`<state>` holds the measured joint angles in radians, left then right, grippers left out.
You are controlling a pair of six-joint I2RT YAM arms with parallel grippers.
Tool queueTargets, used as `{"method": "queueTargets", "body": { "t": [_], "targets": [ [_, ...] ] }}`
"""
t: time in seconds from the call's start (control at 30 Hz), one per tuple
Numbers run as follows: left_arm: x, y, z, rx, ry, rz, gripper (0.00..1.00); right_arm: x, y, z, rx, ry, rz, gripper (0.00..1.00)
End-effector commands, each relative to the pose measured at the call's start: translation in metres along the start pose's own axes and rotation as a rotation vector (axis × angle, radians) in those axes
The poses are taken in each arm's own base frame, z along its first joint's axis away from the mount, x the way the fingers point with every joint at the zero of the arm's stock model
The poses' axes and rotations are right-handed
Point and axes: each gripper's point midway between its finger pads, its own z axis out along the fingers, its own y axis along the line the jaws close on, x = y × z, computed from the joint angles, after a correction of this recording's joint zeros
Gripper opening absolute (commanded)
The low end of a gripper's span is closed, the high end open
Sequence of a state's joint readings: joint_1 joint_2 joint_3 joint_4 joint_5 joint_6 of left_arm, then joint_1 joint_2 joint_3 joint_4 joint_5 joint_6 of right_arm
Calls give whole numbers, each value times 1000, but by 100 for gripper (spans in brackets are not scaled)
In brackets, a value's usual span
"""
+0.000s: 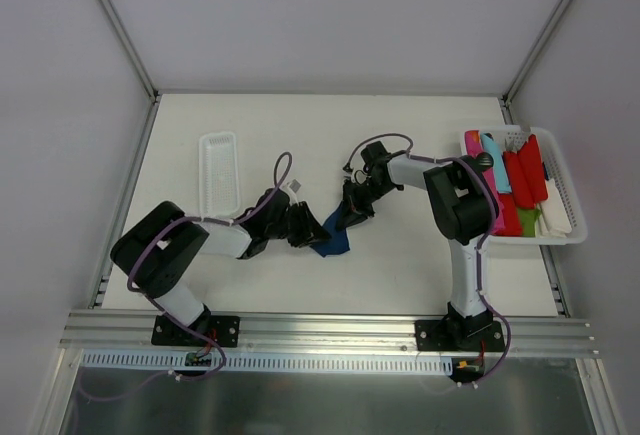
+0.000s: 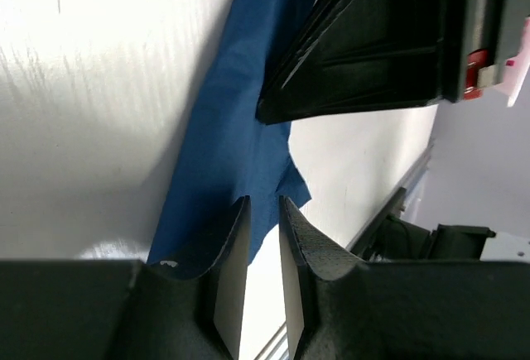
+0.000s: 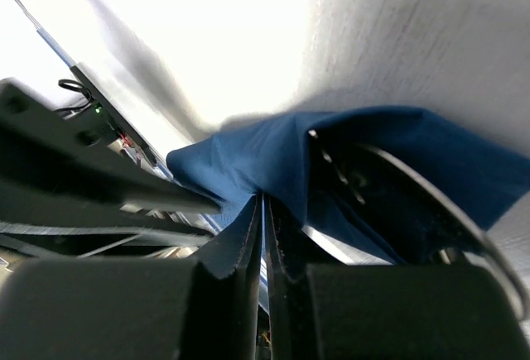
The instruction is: Place the utensils on the paper napkin and roll it up
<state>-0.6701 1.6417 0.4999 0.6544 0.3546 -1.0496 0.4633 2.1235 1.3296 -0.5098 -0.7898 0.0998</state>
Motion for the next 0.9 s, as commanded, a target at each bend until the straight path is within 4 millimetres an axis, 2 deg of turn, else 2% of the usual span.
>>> {"method": "queueTargets", "body": {
  "t": [0.0,0.03,0.17,0.27,0.5,0.67,0.7,0.73,0.8,0.87],
  "targets": [
    [-6,5,-9,-115,-8,125,20,0,-29,5,140,-6,-49,8],
    [-12,-4,-9,-96,-20,143,20,-3,-26,4,137,-7,-59,8],
    [-16,-16,-3,-53,-20,155,19,-6,-25,4,135,17,-83,8],
    [-11,-14,3,-31,2,136,19,-10,-23,4,137,38,-97,8],
    [-2,3,18,-37,39,101,18,-14,-19,2,124,98,-144,8],
    [6,25,27,-54,44,12,15,-16,-15,-1,116,106,-172,9],
    [7,30,28,-63,36,-9,14,-16,-12,-5,115,96,-182,10],
    [14,44,27,-94,40,-54,12,-16,-9,-8,103,88,-189,13],
    [15,50,27,-102,25,-86,11,-18,-4,-16,96,61,-195,16],
    [19,66,23,-146,2,-143,9,-25,4,-32,82,4,-208,20]
  ]
}}
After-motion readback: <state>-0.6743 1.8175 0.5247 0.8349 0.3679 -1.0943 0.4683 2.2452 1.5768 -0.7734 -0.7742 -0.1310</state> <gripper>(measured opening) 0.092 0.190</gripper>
